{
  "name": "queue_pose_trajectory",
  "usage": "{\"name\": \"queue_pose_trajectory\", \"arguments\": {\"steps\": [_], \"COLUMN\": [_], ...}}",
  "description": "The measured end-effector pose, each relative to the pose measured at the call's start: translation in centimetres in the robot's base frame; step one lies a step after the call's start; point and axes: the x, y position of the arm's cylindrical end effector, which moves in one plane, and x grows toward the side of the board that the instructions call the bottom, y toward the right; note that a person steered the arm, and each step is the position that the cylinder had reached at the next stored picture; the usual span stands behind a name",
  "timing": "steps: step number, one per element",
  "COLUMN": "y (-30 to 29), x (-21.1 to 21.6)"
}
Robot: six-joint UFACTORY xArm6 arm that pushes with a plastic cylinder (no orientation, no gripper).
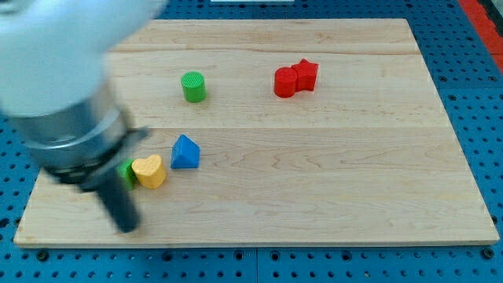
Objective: Push blue cube above blue triangle
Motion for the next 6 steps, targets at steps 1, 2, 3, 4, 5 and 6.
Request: {"name": "queue_pose_trajectory", "arguments": {"steps": [1, 2, 3, 4, 5, 6], "y": [-10.8, -11.1, -11.1, -11.0, -10.6, -5.9], "x": [0.0, -2.1, -2.5, -6.7, -10.5, -11.1]}}
